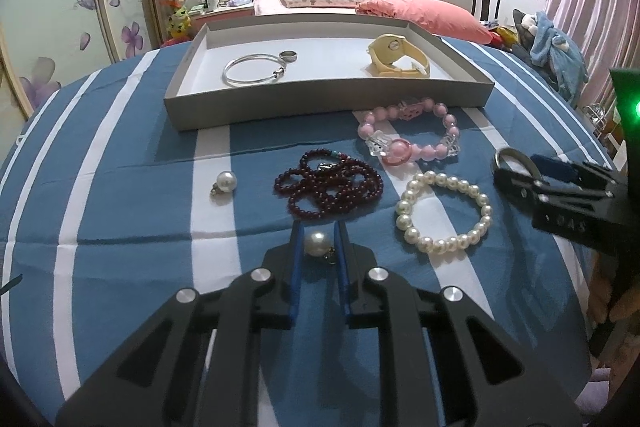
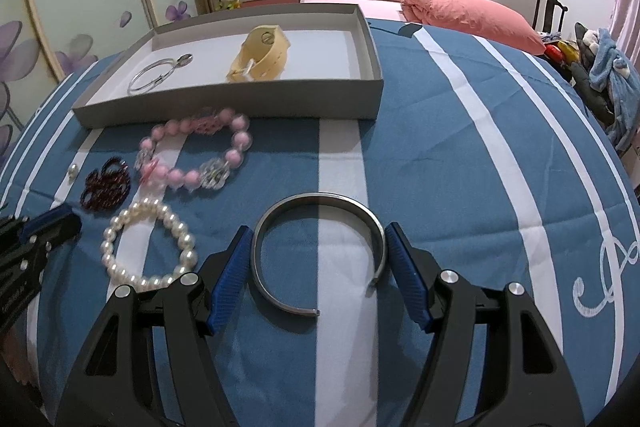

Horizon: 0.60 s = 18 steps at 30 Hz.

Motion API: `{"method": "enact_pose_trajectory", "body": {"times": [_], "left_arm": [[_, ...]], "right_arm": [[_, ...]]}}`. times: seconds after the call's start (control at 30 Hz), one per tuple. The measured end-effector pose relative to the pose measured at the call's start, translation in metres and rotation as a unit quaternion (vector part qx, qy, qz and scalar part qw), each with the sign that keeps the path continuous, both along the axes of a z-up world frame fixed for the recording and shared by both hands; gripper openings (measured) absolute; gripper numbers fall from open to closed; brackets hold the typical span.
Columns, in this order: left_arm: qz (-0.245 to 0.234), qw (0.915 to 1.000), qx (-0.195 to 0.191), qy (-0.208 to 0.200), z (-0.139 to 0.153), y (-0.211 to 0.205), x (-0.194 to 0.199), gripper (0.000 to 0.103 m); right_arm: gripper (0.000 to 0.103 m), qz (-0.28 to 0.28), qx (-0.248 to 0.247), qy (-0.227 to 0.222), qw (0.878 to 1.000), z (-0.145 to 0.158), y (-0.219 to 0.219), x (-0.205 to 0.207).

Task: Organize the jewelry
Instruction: 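Lower the left gripper onto a pearl earring and close it while the right gripper holds the silver cuff, then carry the pearl earring and silver cuff into the grey tray and open both grippers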

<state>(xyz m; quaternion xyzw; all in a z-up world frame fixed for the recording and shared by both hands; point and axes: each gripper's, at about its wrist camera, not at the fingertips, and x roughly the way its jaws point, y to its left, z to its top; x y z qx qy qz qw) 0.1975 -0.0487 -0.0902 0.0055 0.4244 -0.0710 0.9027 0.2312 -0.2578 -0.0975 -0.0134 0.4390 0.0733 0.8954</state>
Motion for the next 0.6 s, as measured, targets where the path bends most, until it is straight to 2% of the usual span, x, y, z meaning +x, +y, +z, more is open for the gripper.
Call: {"method": "enact_pose_trajectory", "body": {"times": [0.3,0.6], "left_arm": [[0.011,0.9998,-0.006,-0.016,0.008,0.008,-0.007,0.016],[0.031,0.9979,-0.03,-0.048,0.02,0.025,-0.021,0.016]], "right_arm": [[0.067,0.017,0.021,-0.012,1.0,0.003,0.01,-0.023],[0.067,0.041,0.033,-0.068,0.996,0.024,0.025,-0.047]]}}
